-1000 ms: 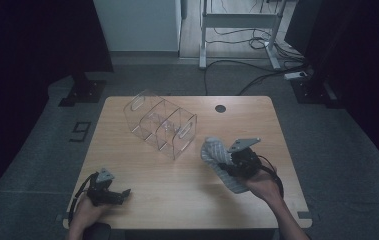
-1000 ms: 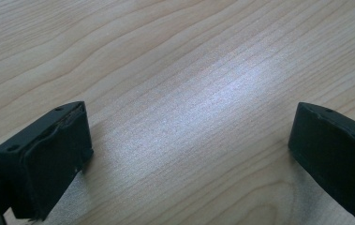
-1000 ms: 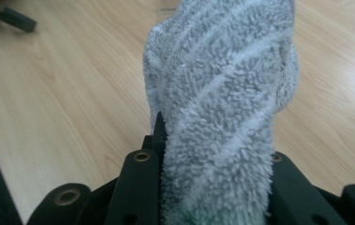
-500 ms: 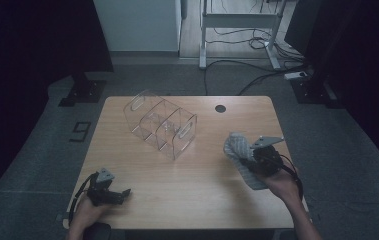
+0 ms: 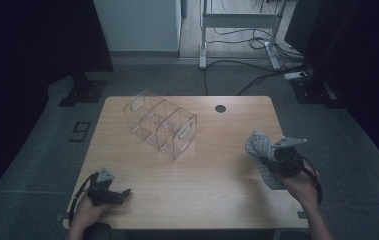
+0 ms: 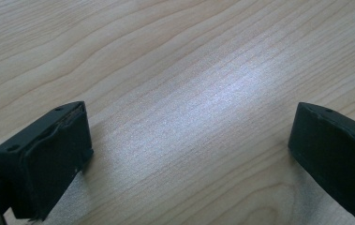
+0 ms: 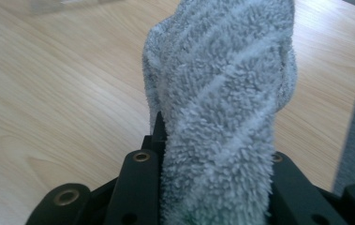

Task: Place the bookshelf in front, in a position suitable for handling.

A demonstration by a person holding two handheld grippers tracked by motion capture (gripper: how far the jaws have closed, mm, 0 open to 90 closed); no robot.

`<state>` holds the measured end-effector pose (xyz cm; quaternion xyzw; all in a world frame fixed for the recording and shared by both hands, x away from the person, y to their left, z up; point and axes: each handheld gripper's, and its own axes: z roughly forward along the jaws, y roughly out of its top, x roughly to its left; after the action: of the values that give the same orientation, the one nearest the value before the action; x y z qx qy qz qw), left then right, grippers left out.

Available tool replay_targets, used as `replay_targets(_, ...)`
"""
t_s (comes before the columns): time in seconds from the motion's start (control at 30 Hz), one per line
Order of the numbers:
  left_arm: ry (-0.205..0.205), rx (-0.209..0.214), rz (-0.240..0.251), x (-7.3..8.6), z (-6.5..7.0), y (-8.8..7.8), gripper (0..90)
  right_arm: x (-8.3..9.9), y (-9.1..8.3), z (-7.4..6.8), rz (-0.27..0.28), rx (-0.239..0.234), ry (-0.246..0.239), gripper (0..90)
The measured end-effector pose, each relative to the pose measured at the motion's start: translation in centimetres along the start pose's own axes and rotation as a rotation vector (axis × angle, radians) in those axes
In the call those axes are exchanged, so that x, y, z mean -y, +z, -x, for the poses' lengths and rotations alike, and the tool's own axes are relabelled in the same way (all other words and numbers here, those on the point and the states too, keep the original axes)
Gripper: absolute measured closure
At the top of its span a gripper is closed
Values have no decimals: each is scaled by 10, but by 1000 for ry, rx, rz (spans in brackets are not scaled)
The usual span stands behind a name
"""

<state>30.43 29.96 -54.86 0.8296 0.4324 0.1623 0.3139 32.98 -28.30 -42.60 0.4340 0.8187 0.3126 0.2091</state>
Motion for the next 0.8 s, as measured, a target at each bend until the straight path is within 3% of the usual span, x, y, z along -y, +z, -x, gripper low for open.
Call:
replay_targets(0.27,-1,-1,0,0,0,0,0,14,10,7,-19,25,28,695)
replay_targets(0.8,-3,1,-3,-1,0,0,0,49,52,9,-92,6,70,643)
